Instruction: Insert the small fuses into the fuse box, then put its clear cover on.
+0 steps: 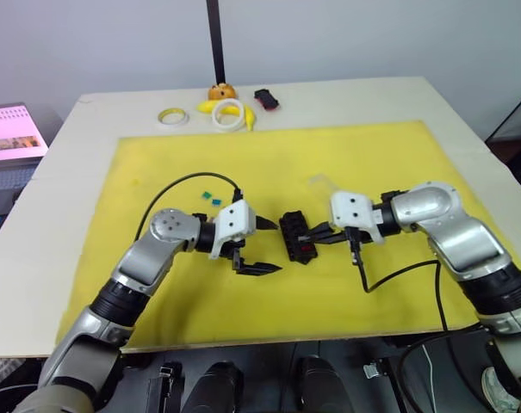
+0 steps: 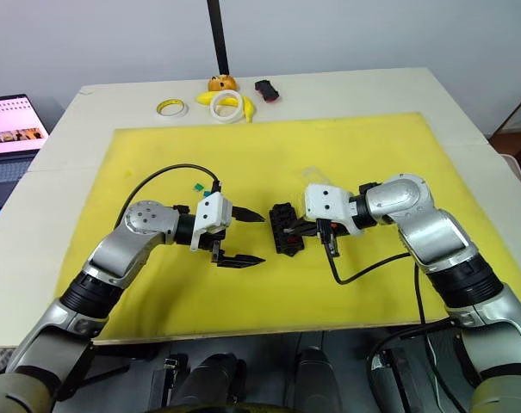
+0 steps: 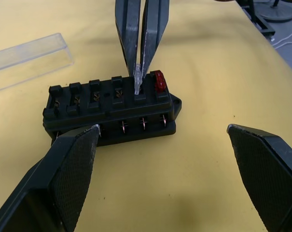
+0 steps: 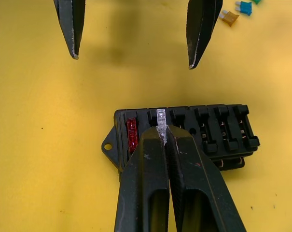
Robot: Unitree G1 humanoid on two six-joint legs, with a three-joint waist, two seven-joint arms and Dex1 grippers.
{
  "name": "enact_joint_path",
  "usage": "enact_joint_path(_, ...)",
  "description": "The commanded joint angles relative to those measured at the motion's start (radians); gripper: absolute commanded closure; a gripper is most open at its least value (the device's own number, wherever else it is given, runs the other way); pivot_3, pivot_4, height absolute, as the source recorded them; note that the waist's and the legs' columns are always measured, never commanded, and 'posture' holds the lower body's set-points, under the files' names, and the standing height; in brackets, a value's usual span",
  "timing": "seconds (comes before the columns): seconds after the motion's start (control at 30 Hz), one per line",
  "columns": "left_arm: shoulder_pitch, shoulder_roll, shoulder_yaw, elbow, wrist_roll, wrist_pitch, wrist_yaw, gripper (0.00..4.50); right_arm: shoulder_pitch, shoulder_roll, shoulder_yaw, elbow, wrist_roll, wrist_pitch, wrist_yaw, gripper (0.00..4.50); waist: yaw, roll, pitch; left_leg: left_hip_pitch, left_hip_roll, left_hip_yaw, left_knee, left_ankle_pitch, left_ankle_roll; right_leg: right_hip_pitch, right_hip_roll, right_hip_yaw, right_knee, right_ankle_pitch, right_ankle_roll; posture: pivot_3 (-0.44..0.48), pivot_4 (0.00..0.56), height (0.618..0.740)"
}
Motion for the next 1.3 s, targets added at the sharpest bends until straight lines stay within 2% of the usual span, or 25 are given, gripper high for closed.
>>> enact_joint_path(0.03, -0.009, -0.003, 0.012, -0.020, 0.002, -0.003, 0.002, 0.04, -0.029, 0.004, -0.020, -0.008, -0.006, -0.017, 0.023, 4.50, 0.000, 0.000, 0.000, 0.000, 0.000, 0.000, 0.000, 0.000, 0.000, 0.000, 0.000, 0.000, 0.000, 0.000, 0.000, 0.000, 0.150, 0.740)
enact_joint_path(0.8, -0.006, -0.017, 0.006, -0.023, 0.018, -0.003, 0.007, 0.04, -0.067, 0.056, 0.018, 0.095, -0.093, -0.144, 0.109, 4.50, -0.002, 0.000, 0.000, 0.000, 0.000, 0.000, 0.000, 0.000, 0.000, 0.000, 0.000, 0.000, 0.001, 0.000, 0.000, 0.000, 0.150, 0.740)
enact_joint_path(1.3, -0.013, -0.024, 0.006, -0.011, 0.020, -0.009, 0.009, 0.04, -0.098, 0.060, -0.002, 0.089, -0.061, -0.037, 0.138, 4.50, -0.002, 0.000, 0.000, 0.000, 0.000, 0.000, 0.000, 0.000, 0.000, 0.000, 0.000, -0.001, 0.001, 0.000, 0.000, 0.000, 0.150, 0.740)
